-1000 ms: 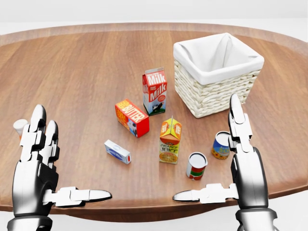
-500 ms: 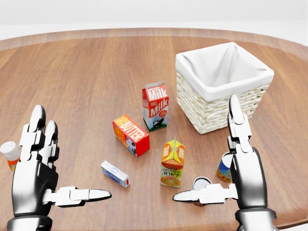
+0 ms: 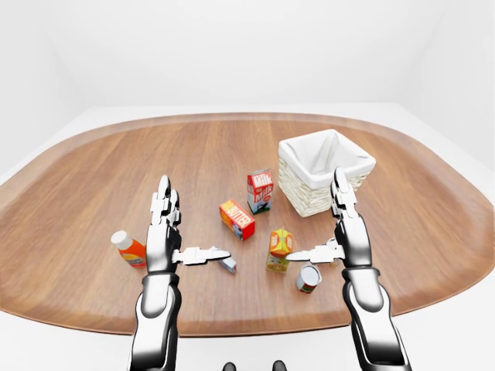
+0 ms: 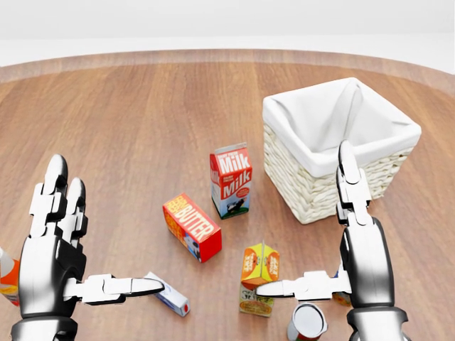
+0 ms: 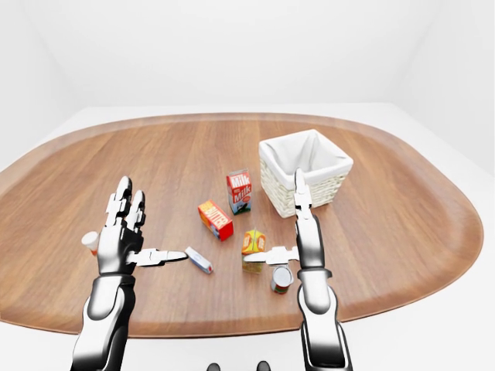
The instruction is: Pick up the alphabet soup and the tomato sauce, and put them in the basket.
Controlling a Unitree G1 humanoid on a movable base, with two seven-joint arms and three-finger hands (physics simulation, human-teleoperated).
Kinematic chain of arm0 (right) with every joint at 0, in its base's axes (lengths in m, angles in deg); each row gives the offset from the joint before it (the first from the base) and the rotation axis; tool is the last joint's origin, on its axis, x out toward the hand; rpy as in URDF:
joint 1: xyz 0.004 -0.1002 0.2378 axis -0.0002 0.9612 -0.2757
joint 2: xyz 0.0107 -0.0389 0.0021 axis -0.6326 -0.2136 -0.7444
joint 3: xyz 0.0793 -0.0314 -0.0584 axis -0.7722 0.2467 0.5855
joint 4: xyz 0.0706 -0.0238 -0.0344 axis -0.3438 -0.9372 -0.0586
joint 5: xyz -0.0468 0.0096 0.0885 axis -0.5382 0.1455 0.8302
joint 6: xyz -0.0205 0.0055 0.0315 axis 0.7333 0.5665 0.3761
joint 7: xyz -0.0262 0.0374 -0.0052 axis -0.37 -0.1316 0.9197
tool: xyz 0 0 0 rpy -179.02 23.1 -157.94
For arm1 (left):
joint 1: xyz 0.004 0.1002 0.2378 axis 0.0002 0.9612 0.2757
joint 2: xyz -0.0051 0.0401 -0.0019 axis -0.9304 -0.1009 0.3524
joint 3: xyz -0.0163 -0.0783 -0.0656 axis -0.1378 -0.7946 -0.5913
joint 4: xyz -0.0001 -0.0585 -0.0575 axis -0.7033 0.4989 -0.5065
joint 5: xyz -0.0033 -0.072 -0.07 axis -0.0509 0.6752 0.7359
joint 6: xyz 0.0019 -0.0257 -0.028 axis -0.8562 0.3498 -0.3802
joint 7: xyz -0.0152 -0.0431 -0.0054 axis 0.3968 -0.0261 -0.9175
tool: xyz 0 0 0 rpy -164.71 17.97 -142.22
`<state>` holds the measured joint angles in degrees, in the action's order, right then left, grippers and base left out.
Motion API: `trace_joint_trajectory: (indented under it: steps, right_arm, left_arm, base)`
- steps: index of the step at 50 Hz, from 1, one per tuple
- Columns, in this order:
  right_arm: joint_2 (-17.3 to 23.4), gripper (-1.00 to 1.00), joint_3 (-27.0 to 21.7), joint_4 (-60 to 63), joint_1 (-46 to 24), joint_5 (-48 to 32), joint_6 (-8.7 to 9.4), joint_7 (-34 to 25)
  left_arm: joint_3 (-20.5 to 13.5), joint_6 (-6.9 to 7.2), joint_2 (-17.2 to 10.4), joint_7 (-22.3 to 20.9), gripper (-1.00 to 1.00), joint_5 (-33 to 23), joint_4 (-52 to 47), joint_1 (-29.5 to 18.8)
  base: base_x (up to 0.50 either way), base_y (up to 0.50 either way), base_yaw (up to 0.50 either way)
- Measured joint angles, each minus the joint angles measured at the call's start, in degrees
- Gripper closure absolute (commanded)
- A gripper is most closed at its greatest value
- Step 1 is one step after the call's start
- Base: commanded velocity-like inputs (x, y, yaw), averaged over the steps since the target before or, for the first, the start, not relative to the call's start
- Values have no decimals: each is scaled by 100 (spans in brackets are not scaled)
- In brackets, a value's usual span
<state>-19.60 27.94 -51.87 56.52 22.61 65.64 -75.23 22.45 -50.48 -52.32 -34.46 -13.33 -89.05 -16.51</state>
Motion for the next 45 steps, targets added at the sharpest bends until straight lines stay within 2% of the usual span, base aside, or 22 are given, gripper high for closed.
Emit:
trace_joint_trajectory:
  steps: [33,45]
  right_arm:
    - [1,-100,10,-4,11,-1,0,-27]
    - [2,-100,18,-19,1,11,0,-42]
  left_arm:
    - [15,0,1,-19,-100,1,53,5]
    - [13,0,2,-14,-100,8,68,-5]
  base:
    - [22,0,0]
    - [6,0,0]
